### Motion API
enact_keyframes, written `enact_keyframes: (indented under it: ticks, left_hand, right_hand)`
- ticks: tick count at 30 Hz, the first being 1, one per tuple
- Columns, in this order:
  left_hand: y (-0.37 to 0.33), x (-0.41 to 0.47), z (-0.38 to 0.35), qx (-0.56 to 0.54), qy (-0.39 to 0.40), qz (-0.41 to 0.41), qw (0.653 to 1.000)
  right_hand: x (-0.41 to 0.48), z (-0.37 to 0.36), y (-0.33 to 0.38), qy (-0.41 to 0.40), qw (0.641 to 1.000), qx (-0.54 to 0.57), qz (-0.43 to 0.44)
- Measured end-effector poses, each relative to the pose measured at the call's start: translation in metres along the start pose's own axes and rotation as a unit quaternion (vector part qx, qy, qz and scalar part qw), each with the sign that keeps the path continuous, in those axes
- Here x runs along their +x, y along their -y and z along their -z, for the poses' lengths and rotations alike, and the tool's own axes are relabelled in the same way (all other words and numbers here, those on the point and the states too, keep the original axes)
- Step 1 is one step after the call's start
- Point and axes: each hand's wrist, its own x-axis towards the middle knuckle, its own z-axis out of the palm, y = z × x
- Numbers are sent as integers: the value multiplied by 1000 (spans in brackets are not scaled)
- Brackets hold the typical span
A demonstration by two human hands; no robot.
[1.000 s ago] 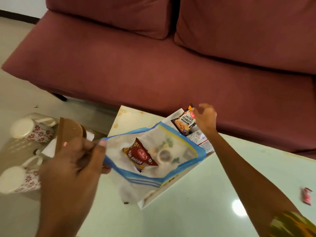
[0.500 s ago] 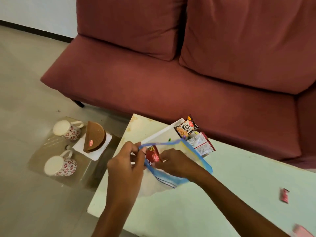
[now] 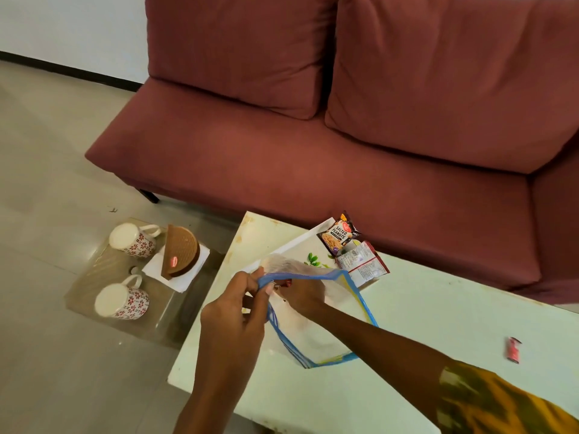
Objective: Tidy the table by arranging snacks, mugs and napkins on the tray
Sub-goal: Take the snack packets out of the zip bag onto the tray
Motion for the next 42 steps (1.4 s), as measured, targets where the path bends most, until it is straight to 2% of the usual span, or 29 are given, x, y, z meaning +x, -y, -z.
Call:
enact_keyframes:
  ticks: [3, 5, 11, 15, 17, 20, 26, 29, 35, 42]
  left_hand:
    - [10, 4, -2, 31, -2, 10, 999]
    - [17, 7, -3, 40, -11, 25, 999]
    - [36, 26, -6, 18, -52, 78, 995]
    - [50, 38, -7, 61, -96, 81, 990]
    - [56, 42, -7, 61, -118, 85, 987]
    - [62, 48, -10, 53, -136, 85, 986]
    - [80, 61, -28, 67, -141, 63, 986]
    - [105, 67, -39, 30, -132, 74, 988]
    - [128, 72, -53, -36, -128, 86, 987]
    - [117, 68, -53, -20, -98, 64, 993]
  right_hand:
    - [-12, 8, 6, -89, 995, -28, 18]
    - [-33, 19, 9, -94, 994, -24, 49]
    - [-76, 91, -10, -79, 973, 205, 68]
    - [-69, 132, -43, -128, 899, 411, 82]
    - [-50, 138, -66, -171, 874, 451, 65]
    - [-7, 127, -107, -200, 880, 431, 1]
    - [88, 61, -189, -196, 918, 322, -123]
    - [119, 33, -220, -182, 930, 275, -162]
    - [143, 9, -240, -178, 949, 200, -167]
    - [142, -3, -230, -166, 967, 136, -134]
